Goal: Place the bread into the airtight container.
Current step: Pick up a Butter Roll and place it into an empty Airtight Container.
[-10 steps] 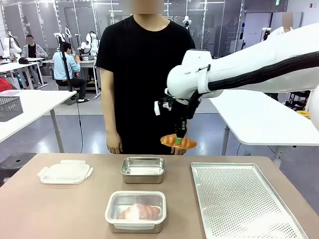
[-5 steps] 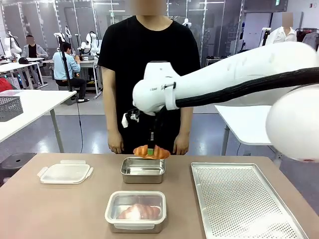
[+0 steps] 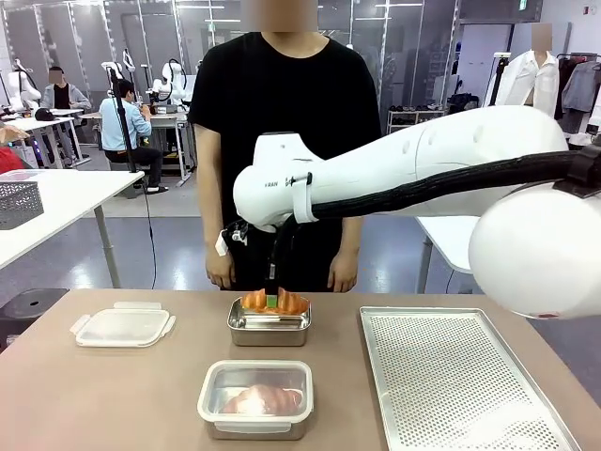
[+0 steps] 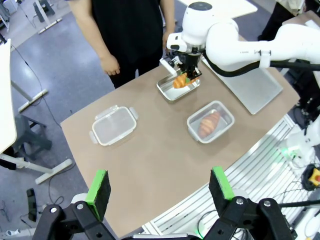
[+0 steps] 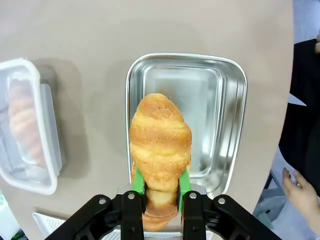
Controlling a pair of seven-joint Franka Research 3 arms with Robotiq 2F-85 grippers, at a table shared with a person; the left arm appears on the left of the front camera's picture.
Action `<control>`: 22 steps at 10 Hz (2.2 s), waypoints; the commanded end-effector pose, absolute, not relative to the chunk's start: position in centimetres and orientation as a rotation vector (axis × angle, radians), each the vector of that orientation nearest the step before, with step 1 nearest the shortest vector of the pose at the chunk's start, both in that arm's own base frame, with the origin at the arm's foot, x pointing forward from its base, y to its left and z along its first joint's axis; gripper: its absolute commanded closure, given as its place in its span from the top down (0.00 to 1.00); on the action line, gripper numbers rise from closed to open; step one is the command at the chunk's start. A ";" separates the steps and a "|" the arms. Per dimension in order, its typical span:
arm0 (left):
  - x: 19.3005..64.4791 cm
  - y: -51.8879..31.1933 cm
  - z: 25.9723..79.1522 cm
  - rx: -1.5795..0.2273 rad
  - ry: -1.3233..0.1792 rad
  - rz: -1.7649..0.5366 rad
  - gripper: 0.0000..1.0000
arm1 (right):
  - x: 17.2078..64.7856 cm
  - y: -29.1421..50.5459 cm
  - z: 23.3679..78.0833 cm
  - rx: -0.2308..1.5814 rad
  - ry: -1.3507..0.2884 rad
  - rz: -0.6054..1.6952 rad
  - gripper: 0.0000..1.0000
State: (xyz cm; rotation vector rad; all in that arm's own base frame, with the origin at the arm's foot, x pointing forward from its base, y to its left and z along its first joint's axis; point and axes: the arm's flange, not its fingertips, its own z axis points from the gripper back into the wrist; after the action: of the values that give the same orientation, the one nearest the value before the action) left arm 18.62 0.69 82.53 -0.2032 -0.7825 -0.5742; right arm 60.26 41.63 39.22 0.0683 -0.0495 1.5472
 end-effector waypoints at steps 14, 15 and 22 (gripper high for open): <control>18.6 0.6 82.8 -0.200 -0.782 -0.578 1.00 | 61.7 42.3 37.0 0.049 -0.079 1.535 1.00; 18.6 0.6 82.8 -0.200 -0.782 -0.578 1.00 | 61.7 42.3 37.0 0.049 -0.079 1.535 1.00; 18.6 0.6 82.8 -0.200 -0.782 -0.578 1.00 | 61.7 42.3 37.0 0.049 -0.079 1.535 1.00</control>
State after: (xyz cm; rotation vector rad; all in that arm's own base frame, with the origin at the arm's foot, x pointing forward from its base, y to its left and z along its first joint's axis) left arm 18.62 0.69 82.53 -0.2032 -0.7825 -0.5742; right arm 61.77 42.17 36.88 0.0486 -0.0740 1.5338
